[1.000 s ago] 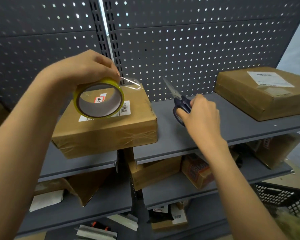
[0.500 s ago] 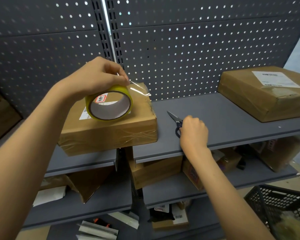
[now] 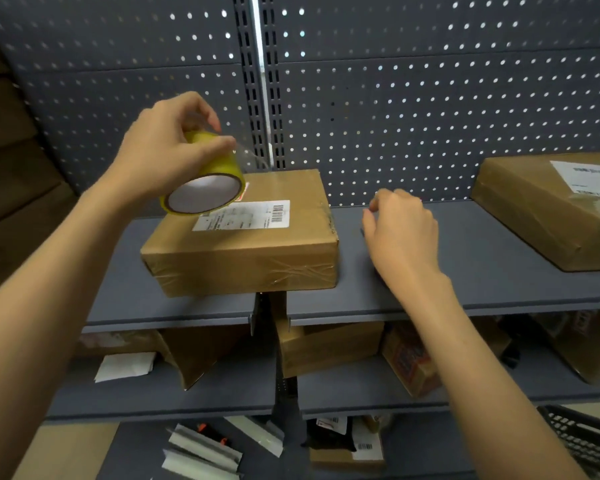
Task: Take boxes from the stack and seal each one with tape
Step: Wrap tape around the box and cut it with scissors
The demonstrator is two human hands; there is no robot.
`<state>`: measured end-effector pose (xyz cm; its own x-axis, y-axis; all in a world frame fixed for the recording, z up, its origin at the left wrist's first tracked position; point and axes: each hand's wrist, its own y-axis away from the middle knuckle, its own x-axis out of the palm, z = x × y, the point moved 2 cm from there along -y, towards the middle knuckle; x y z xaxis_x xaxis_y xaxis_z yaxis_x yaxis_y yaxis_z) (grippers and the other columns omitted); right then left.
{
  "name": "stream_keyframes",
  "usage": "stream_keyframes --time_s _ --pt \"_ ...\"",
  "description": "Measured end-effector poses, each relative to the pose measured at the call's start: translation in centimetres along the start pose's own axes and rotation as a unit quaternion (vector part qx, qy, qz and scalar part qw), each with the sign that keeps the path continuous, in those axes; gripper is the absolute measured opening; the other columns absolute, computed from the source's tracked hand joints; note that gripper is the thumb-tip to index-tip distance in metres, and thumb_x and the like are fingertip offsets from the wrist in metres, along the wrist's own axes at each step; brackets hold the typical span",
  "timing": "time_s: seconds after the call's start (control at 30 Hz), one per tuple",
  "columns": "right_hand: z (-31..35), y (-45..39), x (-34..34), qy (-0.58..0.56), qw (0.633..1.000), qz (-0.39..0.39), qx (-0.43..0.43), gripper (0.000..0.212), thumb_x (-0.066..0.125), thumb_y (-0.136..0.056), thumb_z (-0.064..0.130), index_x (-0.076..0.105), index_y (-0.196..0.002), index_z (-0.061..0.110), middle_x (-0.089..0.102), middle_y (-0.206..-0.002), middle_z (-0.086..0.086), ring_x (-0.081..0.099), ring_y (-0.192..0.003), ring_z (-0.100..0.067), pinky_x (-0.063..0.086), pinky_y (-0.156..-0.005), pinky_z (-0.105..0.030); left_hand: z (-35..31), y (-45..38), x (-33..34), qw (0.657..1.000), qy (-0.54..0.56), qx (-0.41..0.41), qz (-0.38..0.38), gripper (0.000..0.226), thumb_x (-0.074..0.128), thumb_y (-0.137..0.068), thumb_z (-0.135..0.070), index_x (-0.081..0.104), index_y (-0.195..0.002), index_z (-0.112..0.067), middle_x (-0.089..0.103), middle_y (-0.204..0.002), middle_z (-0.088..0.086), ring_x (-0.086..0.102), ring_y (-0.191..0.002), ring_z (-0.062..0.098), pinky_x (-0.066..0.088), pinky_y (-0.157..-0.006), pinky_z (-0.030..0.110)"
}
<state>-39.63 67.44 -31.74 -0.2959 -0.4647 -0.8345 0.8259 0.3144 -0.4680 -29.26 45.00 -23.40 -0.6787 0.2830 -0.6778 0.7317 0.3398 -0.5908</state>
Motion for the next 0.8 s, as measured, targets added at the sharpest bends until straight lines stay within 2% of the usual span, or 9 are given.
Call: stream_keyframes --time_s 0.1,0.2,0.33,0.5,0.67,0.8 --pt "2.0 -0.5 -0.7 -0.016 0.999 -0.018 -0.029 0.025 0.044 -0.101 0.022 0.059 -0.112 0.006 0.058 -0.114 -0.011 0.054 -0.104 -0.032 0.03 -0.07 -0.031 2.2 1.3 -1.6 0.994 -0.06 -0.004 -0.092 0.036 0.058 -0.077 -0.052 0.057 -0.094 -0.019 0.061 -0.094 -0.002 0.058 -0.092 0.027 0.043 -0.079 0.039" --pt "3.7 -0.8 -0.7 -0.023 0.998 -0.033 -0.054 0.024 0.044 -0.1 0.021 0.061 -0.108 0.006 0.059 -0.109 -0.01 0.055 -0.1 -0.031 0.03 -0.069 -0.031 4.9 2.9 -2.7 0.978 -0.129 -0.011 -0.164 0.037 0.055 -0.084 -0.047 0.058 -0.097 -0.013 0.067 -0.098 0.01 0.06 -0.092 0.035 0.043 -0.076 0.04" --pt "5.6 -0.7 -0.6 -0.034 0.996 -0.04 -0.074 0.024 0.044 -0.099 0.021 0.062 -0.105 0.006 0.059 -0.106 -0.01 0.055 -0.098 -0.031 0.03 -0.069 -0.031 8.9 5.5 -3.6 0.958 -0.177 -0.06 -0.22 0.034 0.048 -0.079 -0.036 0.057 -0.098 -0.009 0.068 -0.094 0.016 0.059 -0.087 0.044 0.042 -0.074 0.043" --pt "7.7 -0.1 -0.6 -0.029 0.994 -0.046 -0.092 0.024 0.044 -0.099 0.022 0.061 -0.104 0.006 0.058 -0.106 -0.01 0.053 -0.097 -0.031 0.028 -0.068 -0.031 12.8 8.0 -2.1 0.96 -0.203 -0.074 -0.18 0.032 0.051 -0.076 -0.031 0.056 -0.096 -0.006 0.064 -0.078 0.021 0.059 -0.073 0.046 0.04 -0.063 0.041" --pt "9.4 0.5 0.0 -0.011 0.993 -0.049 -0.103 0.023 0.044 -0.1 0.022 0.06 -0.104 0.007 0.058 -0.108 -0.008 0.054 -0.097 -0.028 0.029 -0.068 -0.031 15.5 8.4 -0.1 0.979 -0.187 -0.03 -0.079 0.022 0.061 -0.086 -0.014 0.051 -0.103 -0.003 0.064 -0.086 0.019 0.06 -0.074 0.04 0.045 -0.063 0.043" --pt "10.3 0.8 0.3 -0.001 0.993 -0.054 -0.101 0.022 0.044 -0.1 0.022 0.06 -0.107 0.009 0.058 -0.11 -0.007 0.053 -0.1 -0.026 0.028 -0.069 -0.029 17.2 8.3 0.8 0.979 -0.203 -0.009 -0.012 0.024 0.06 -0.089 -0.014 0.049 -0.108 -0.005 0.062 -0.092 0.019 0.059 -0.08 0.038 0.045 -0.063 0.043"
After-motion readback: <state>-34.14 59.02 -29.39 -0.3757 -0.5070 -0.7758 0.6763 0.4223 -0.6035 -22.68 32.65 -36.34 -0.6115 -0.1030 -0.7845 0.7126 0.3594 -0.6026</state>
